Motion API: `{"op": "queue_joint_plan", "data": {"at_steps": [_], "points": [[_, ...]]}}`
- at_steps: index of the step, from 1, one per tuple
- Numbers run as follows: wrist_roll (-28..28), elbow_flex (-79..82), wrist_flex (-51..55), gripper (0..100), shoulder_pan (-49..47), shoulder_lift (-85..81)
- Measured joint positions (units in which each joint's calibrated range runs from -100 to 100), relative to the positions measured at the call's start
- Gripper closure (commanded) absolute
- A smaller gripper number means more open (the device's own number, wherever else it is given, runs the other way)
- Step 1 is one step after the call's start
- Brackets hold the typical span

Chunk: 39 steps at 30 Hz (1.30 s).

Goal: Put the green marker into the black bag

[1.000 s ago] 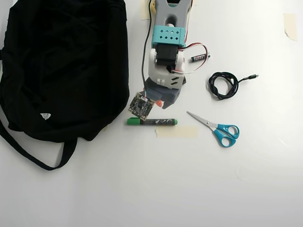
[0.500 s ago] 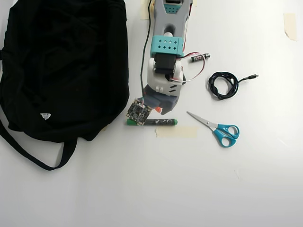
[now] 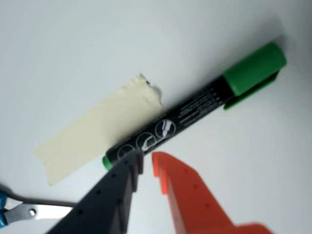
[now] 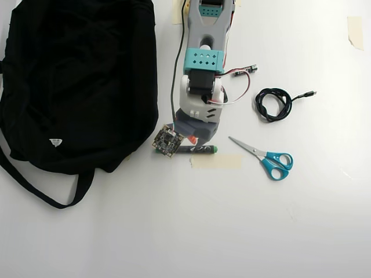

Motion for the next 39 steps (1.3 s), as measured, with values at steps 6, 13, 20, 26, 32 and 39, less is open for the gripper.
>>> {"op": "queue_joint_plan", "data": {"at_steps": [6, 13, 20, 26, 32, 39], "points": [[-1.71, 0.00, -3.01, 98, 0.07, 0.00], [-4.20, 0.00, -3.09, 93, 0.07, 1.99], [-4.98, 0.00, -3.09, 91, 0.00, 2.49], [-6.15, 0.00, -3.09, 89, 0.00, 2.49], [-6.69, 0.00, -3.09, 82, 0.07, 2.49], [-7.08, 0.00, -3.09, 77, 0.07, 2.49]]}}
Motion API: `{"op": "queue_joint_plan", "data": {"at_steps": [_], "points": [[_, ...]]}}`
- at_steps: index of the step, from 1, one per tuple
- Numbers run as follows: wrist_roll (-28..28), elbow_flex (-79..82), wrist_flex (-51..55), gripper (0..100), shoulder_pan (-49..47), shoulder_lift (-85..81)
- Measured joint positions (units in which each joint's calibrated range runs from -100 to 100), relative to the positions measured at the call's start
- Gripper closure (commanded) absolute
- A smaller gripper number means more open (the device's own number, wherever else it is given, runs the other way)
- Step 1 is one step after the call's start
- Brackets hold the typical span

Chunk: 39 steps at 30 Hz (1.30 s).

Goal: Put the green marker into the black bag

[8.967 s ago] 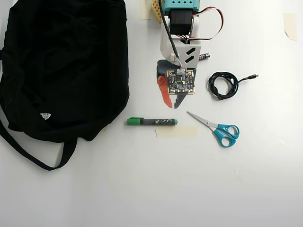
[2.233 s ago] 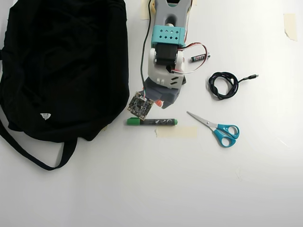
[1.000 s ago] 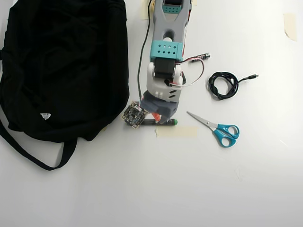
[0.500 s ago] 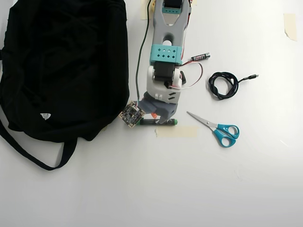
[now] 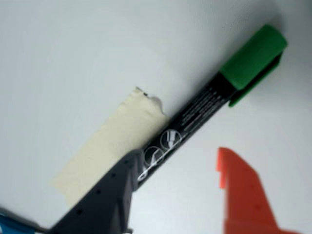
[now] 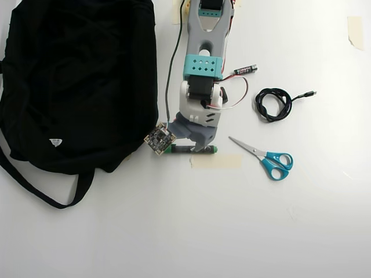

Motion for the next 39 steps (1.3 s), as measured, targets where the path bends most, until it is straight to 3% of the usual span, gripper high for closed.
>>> {"op": "queue_joint_plan", "data": {"at_steps": [16, 26, 39], "points": [[-1.56, -0.16, 0.00, 67, 0.00, 2.32], [-1.56, -1.10, 0.00, 46, 0.15, 2.32], [-3.47, -1.34, -2.75, 45, 0.44, 3.15]]}}
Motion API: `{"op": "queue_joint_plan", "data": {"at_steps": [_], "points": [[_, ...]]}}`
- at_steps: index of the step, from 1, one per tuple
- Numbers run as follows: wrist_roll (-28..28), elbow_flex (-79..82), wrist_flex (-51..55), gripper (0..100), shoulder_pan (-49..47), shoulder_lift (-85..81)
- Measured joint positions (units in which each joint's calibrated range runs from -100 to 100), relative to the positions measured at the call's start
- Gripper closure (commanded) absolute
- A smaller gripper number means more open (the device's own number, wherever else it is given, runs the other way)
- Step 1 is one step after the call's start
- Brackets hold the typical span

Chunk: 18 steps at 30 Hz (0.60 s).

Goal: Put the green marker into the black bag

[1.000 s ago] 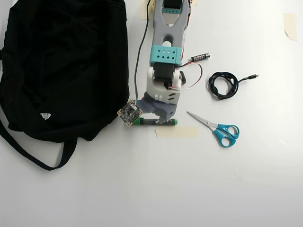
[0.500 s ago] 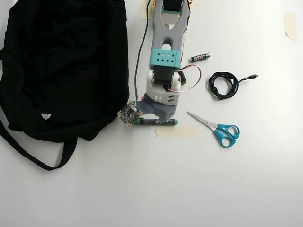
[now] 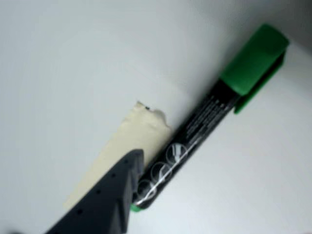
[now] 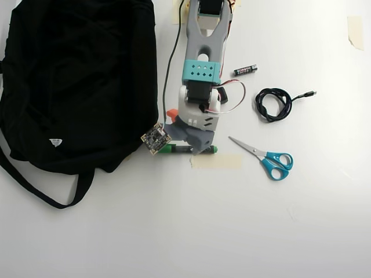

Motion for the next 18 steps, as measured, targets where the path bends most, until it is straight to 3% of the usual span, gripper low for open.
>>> {"op": "queue_joint_plan", "data": {"at_steps": [18], "points": [[-0.44, 0.00, -4.38, 51, 2.13, 2.91]]}}
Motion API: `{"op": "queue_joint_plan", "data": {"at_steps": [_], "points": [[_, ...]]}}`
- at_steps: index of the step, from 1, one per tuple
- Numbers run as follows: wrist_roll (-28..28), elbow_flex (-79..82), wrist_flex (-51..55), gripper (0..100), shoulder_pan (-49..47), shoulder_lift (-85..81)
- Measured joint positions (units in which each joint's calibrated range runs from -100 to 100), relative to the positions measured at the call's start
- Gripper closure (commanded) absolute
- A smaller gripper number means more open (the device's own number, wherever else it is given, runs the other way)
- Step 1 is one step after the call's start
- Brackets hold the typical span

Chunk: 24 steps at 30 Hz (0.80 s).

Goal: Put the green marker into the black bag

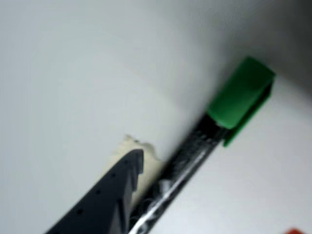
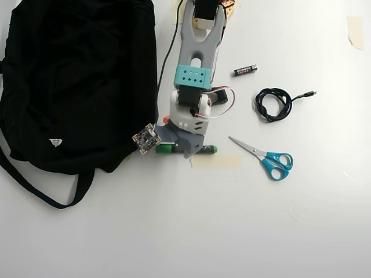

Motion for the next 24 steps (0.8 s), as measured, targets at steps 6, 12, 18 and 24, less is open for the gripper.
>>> {"op": "queue_joint_plan", "data": {"at_steps": [6, 12, 18, 24], "points": [[0.00, 0.00, 0.00, 51, -0.29, 1.00], [0.00, 0.00, 0.00, 52, -0.07, 1.00], [0.00, 0.00, 0.00, 52, -0.22, 1.00], [0.00, -0.08, 0.00, 52, -0.15, 3.15]]}}
